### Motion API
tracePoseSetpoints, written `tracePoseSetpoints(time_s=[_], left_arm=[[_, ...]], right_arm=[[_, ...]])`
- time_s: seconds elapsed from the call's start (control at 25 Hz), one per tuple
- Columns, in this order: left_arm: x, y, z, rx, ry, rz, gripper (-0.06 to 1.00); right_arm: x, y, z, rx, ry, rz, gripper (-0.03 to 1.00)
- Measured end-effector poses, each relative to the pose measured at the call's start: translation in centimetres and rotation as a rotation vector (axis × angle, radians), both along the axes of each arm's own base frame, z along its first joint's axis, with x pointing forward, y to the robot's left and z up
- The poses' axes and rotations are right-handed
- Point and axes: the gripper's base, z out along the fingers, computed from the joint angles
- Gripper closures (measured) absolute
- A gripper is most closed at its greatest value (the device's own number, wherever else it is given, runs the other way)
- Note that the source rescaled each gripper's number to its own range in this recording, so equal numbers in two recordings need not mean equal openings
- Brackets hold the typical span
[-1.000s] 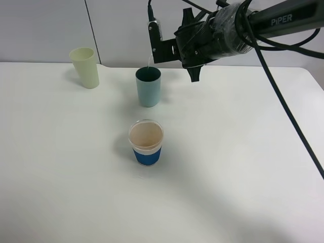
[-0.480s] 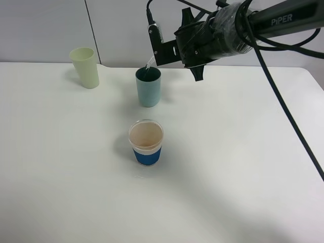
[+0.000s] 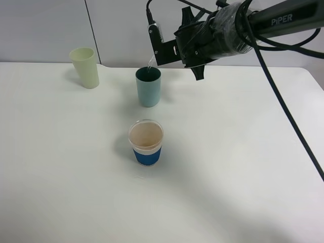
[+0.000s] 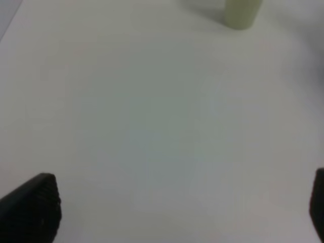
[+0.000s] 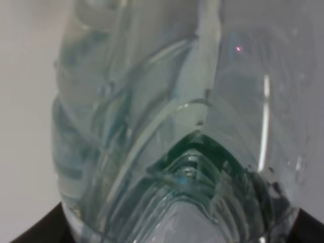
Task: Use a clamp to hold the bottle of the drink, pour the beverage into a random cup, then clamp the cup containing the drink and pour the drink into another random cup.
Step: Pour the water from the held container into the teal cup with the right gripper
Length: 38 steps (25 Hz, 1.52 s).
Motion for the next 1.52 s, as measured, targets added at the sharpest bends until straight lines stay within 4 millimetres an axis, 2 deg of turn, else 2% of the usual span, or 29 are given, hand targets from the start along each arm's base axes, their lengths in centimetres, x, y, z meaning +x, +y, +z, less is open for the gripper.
tracePoseSetpoints(time_s=[0.76,1.52], left_arm=[[0.0,0.0,0.0,0.0,0.0,0.0,-0.06],[0.0,0.0,0.0,0.0,0.0,0.0,-0.06]], right_arm=[[0.3,0.0,0.5,-0.083,-0.055,0.043,0.94],[0.5,0.2,1.0,-0.264,-0.093,0.137,0.94]])
